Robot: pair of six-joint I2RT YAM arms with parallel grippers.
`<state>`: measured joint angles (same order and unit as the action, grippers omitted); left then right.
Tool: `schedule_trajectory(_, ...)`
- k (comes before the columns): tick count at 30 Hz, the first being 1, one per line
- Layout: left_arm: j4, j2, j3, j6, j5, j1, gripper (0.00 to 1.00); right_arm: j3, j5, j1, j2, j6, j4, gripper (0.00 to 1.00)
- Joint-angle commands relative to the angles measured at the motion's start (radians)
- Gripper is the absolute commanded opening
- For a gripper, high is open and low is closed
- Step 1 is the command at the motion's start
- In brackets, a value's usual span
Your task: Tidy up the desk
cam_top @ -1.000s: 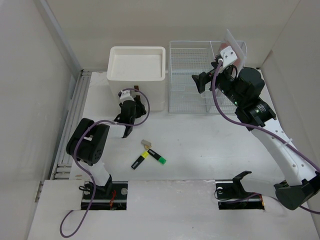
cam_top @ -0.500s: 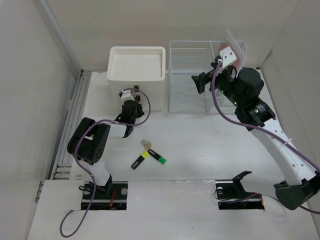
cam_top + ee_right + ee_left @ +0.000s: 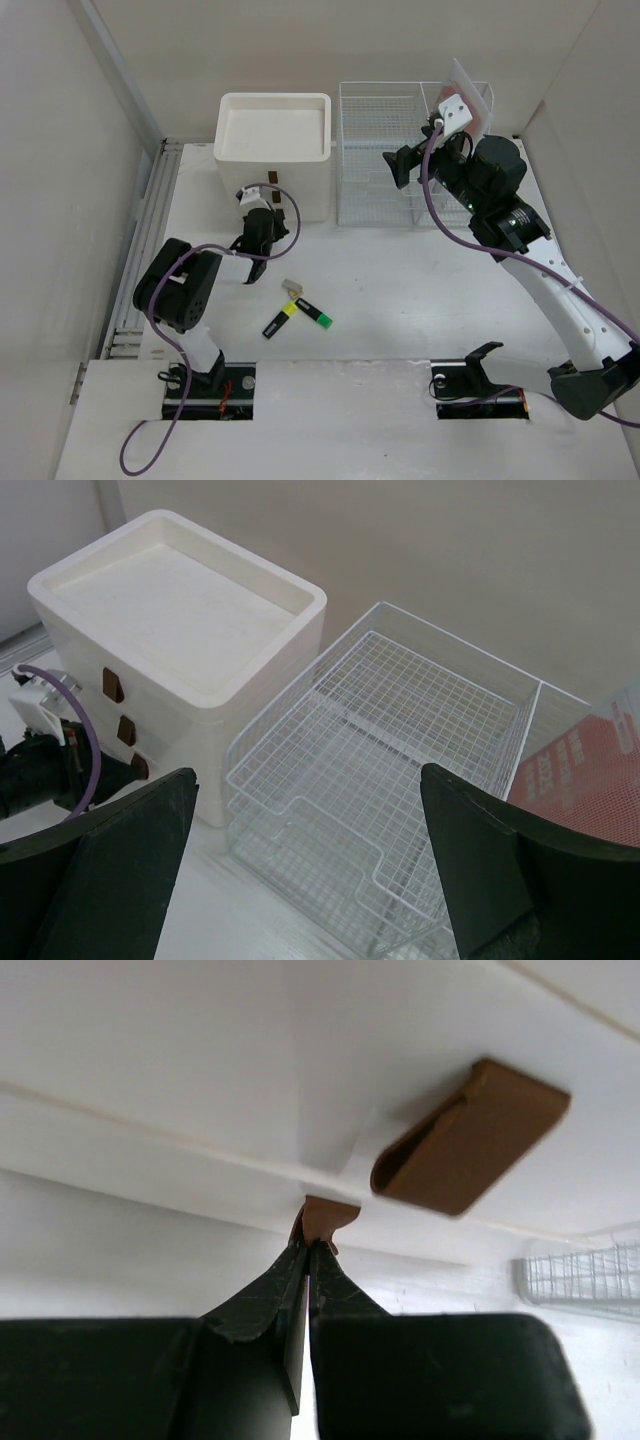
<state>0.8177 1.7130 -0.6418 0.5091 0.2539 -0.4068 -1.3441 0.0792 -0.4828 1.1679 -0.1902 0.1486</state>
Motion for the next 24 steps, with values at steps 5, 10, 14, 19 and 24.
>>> schedule_trajectory(5, 0.04, -0.101, 0.129, 0.039, 0.007, -0.041, 0.0, -0.006, 0.01, 0.006, -0.005, 0.005, -0.057, 0.98)
schedule_trajectory(10, 0.076, -0.15, 0.206, 0.062, 0.036, -0.061, 0.0, -0.006, 0.019, 0.006, -0.005, 0.005, -0.057, 0.98)
schedule_trajectory(14, 0.089, -0.17, 0.249, 0.082, 0.047, -0.092, 0.0, -0.006, 0.019, 0.006, -0.005, 0.005, -0.057, 0.98)
schedule_trajectory(19, 0.089, -0.211, 0.283, 0.091, 0.056, -0.11, 0.0, -0.006, 0.019, 0.006, -0.005, 0.005, -0.057, 0.98)
schedule_trajectory(24, 0.089, -0.253, 0.318, 0.109, 0.076, -0.13, 0.0, -0.006, 0.028, 0.006, -0.005, 0.005, -0.057, 0.98)
